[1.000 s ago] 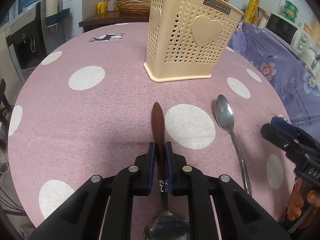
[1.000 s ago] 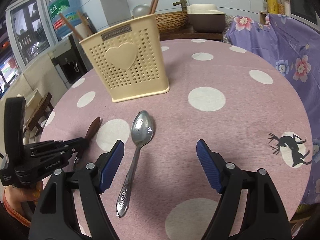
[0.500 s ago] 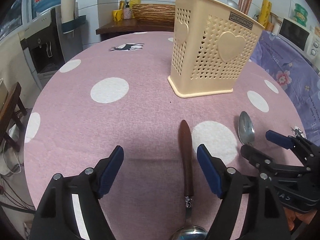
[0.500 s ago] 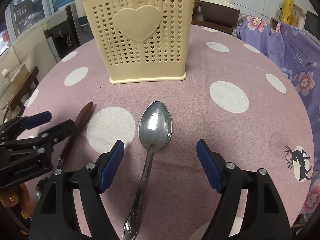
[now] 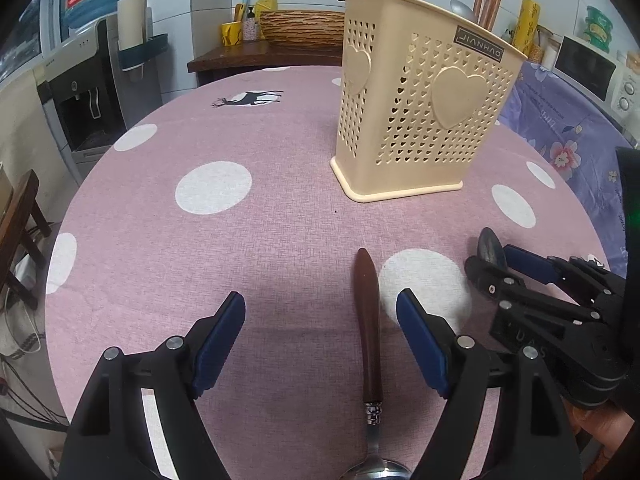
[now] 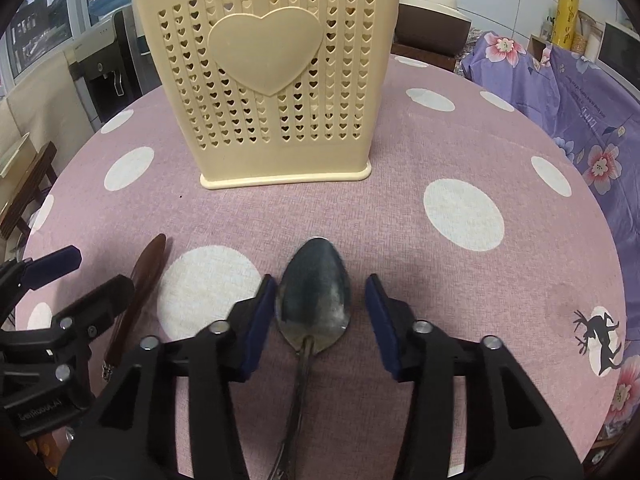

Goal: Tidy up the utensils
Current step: 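Grasp the wooden-handled spoon with the left tool while the right grasps the metal spoon, then lift both held spoons and carry them over the beige basket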

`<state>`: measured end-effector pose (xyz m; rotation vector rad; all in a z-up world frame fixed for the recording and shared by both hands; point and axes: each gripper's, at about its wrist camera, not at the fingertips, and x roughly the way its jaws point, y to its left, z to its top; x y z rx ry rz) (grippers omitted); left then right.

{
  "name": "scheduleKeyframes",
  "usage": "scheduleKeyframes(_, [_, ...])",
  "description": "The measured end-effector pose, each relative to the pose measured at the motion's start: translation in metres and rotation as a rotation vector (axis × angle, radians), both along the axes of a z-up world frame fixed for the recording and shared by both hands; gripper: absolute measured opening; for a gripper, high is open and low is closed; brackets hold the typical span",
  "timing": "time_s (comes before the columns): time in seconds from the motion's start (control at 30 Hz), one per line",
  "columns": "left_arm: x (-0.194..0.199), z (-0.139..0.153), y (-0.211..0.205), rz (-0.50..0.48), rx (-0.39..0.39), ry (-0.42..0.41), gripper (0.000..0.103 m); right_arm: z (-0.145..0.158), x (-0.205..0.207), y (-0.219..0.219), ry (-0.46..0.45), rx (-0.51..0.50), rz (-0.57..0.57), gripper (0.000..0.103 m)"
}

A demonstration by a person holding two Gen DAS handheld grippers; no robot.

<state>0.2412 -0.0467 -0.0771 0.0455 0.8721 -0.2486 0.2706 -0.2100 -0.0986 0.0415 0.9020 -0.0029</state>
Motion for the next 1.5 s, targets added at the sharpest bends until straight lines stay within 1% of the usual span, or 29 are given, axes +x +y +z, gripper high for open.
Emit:
scheduleKeyframes(0.07, [0.0, 0.0, -0.001, -0.004, 0.003, -0.002, 0.077, 0.0, 0.0, -0.003, 0.001, 0.016, 0.002, 0.038])
scheduleKeyframes(0.17, [-0.001, 0.0, -0.003, -0.011, 0.002, -0.003, 0.077, 0.002, -0.001, -0.011, -0.001, 0.065, -0.004, 0.038])
scheduleKeyframes(0.27, [-0.002, 0.001, -0.006, -0.022, 0.002, -0.005, 0.076, 0.008, -0.007, -0.017, -0.022, 0.099, 0.0, 0.038])
scheduleKeyframes(0.47, [0.002, 0.002, -0.018, -0.056, 0.025, 0.001, 0.064, 0.037, -0.027, -0.029, -0.117, 0.126, 0.005, 0.038])
scheduleKeyframes(0.57, [0.007, -0.001, -0.022, -0.063, 0.037, 0.016, 0.056, 0.056, -0.043, -0.031, -0.174, 0.116, 0.013, 0.038])
scheduleKeyframes(0.63, [0.011, -0.003, -0.024, -0.062, 0.045, 0.032, 0.048, 0.065, -0.052, -0.032, -0.204, 0.114, 0.017, 0.038])
scheduleKeyframes(0.67, [0.013, -0.005, -0.025, -0.061, 0.046, 0.042, 0.046, 0.07, -0.057, -0.031, -0.219, 0.111, 0.021, 0.038])
scheduleKeyframes(0.73, [0.015, -0.008, -0.026, -0.06, 0.049, 0.059, 0.04, 0.077, -0.063, -0.031, -0.237, 0.111, 0.029, 0.038])
scheduleKeyframes(0.87, [0.018, -0.008, -0.031, -0.061, 0.079, 0.054, 0.035, 0.082, -0.071, -0.03, -0.256, 0.111, 0.044, 0.038])
scheduleKeyframes(0.93, [0.019, -0.008, -0.033, -0.063, 0.093, 0.053, 0.029, 0.082, -0.072, -0.031, -0.256, 0.117, 0.045, 0.038])
scheduleKeyframes(1.0, [0.019, -0.008, -0.034, -0.061, 0.1, 0.05, 0.025, 0.082, -0.073, -0.031, -0.255, 0.122, 0.046, 0.038])
scheduleKeyframes(1.07, [0.02, -0.008, -0.034, -0.055, 0.1, 0.047, 0.019, 0.082, -0.074, -0.032, -0.255, 0.125, 0.044, 0.038])
scheduleKeyframes(1.1, [0.02, -0.008, -0.034, -0.054, 0.098, 0.046, 0.017, 0.081, -0.074, -0.033, -0.255, 0.127, 0.044, 0.038])
scheduleKeyframes(1.2, [0.019, -0.008, -0.034, -0.063, 0.09, 0.045, 0.017, 0.081, -0.075, -0.034, -0.255, 0.129, 0.039, 0.038])
scheduleKeyframes(1.3, [0.017, -0.002, -0.03, -0.069, 0.032, 0.036, 0.016, 0.081, -0.076, -0.035, -0.255, 0.13, 0.036, 0.038])
scheduleKeyframes(1.43, [0.004, 0.023, -0.021, -0.058, -0.021, -0.029, 0.016, 0.08, -0.076, -0.038, -0.256, 0.134, 0.028, 0.038])
scheduleKeyframes(1.5, [-0.008, 0.041, -0.012, -0.058, -0.072, -0.063, 0.016, 0.081, -0.077, -0.04, -0.259, 0.137, 0.024, 0.038])
